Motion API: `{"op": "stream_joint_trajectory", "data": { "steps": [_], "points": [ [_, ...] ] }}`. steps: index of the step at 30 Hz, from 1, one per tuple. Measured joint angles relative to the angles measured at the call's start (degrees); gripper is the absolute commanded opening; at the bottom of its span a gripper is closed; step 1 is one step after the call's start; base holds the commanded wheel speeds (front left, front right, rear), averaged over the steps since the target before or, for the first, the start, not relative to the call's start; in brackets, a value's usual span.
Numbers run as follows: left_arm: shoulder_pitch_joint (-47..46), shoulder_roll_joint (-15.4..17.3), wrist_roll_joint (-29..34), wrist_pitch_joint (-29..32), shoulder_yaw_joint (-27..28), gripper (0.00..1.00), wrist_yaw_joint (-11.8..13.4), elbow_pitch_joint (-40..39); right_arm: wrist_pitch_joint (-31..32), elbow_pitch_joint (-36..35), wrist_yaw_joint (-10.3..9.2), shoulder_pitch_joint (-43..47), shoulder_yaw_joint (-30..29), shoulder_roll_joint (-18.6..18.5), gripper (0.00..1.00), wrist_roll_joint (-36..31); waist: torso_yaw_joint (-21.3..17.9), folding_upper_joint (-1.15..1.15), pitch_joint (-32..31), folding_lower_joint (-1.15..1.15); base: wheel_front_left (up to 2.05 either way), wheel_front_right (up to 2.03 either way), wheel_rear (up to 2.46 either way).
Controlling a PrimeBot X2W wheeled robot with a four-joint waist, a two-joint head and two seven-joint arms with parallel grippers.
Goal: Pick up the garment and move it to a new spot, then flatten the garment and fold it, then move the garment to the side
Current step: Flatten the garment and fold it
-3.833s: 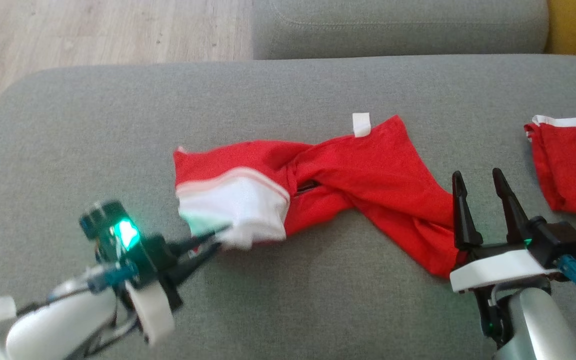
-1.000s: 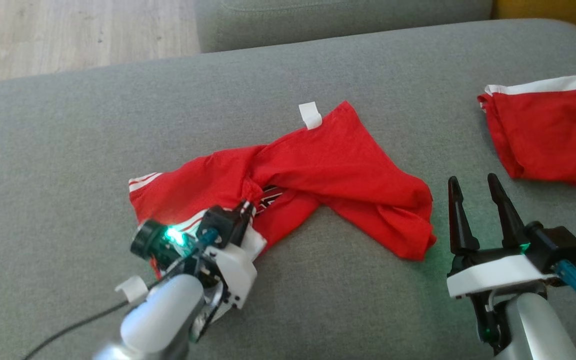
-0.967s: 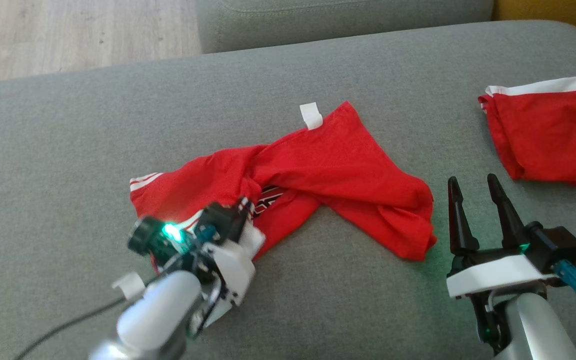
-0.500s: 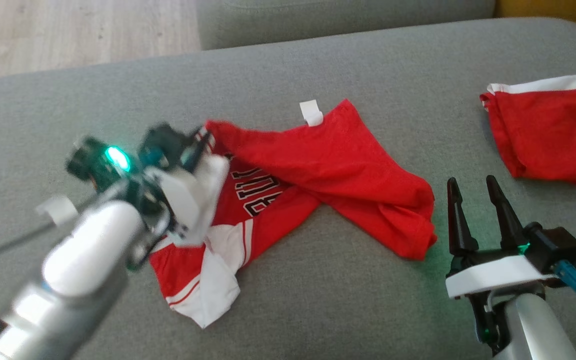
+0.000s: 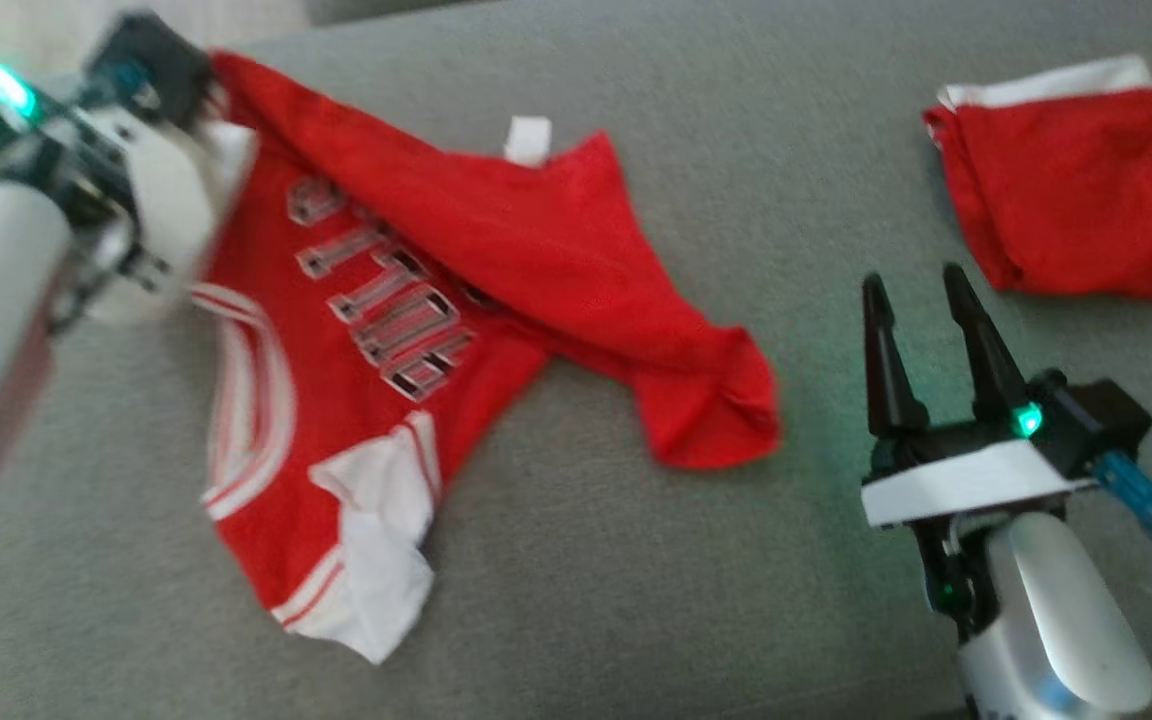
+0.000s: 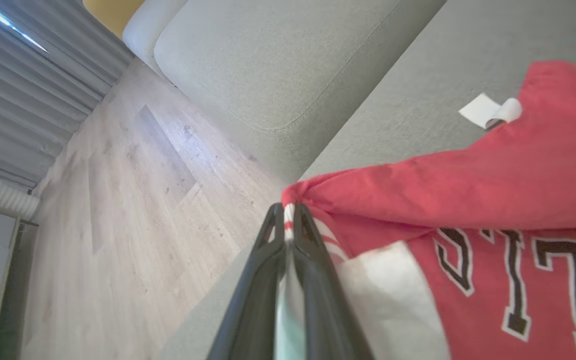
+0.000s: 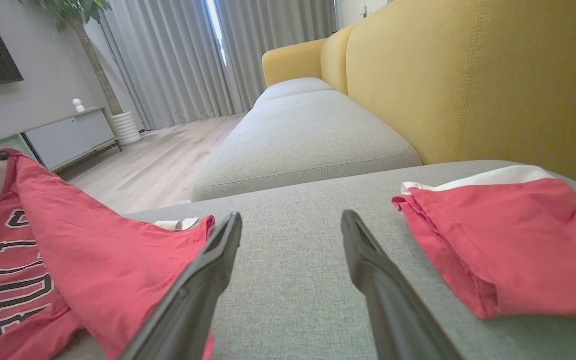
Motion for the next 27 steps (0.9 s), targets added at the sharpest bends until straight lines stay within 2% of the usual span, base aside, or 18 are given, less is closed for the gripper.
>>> {"op": "stream_joint_trajectory", "data": {
  "steps": [7, 10, 13, 14, 15, 20, 21, 27],
  "points": [
    [-10.8, 1.7, 4.4, -2.1, -7.4, 0.00, -0.5, 6.9, 0.0, -1.1, 0.00, -3.2, 2.3, 0.0, 1.00, 1.4, -4.1, 0.00, 4.9, 0.01, 0.00, 0.00, 0.00],
    [-15.6, 2.3, 6.1, -4.3, -11.9, 0.00, -0.5, 9.5, 0.0, -1.5, 0.00, -3.6, 3.0, 0.0, 1.00, 2.1, -5.7, 0.00, 6.9, 0.00, 0.00, 0.00, 0.00],
    [-21.2, 2.5, 8.1, -7.0, -13.6, 0.00, -0.5, 13.0, 0.0, -1.7, 0.00, -4.3, 3.7, 0.0, 1.00, 2.6, -7.1, 0.00, 9.0, 0.01, 0.00, 0.00, 0.00],
    [-23.0, 2.5, 8.9, -8.6, -13.5, 0.45, -0.3, 14.2, 0.0, -2.0, 0.00, -4.5, 3.9, 0.0, 1.00, 2.8, -7.5, 0.00, 9.6, 0.01, 0.00, 0.00, 0.00],
    [-24.7, 2.3, 9.4, -10.1, -13.3, 1.00, 0.7, 15.5, 0.0, -2.1, 0.00, -4.7, 4.0, 0.0, 1.00, 2.9, -7.9, 0.00, 10.2, 0.01, 0.00, 0.00, 0.00],
    [-27.7, -0.5, 10.3, -16.2, -11.9, 1.00, 5.6, 21.7, 0.0, -2.2, 0.00, -4.7, 4.1, 0.0, 1.00, 2.9, -8.4, -0.01, 11.7, 0.01, 0.00, 0.00, 0.00],
    [-27.7, -0.5, 10.3, -16.2, -11.9, 1.00, 5.6, 21.7, 0.0, -2.2, 0.00, -4.7, 4.1, 0.0, 1.00, 2.9, -8.4, -0.01, 11.7, 0.01, 0.00, 0.00, 0.00],
    [-25.5, -5.5, 7.0, -23.8, -9.6, 1.00, 7.3, 26.0, 0.0, -1.8, 0.00, -4.7, 3.7, 0.0, 1.00, 2.4, -6.8, 0.00, 10.3, 0.00, 0.00, 0.00, 0.00]
  ]
}}
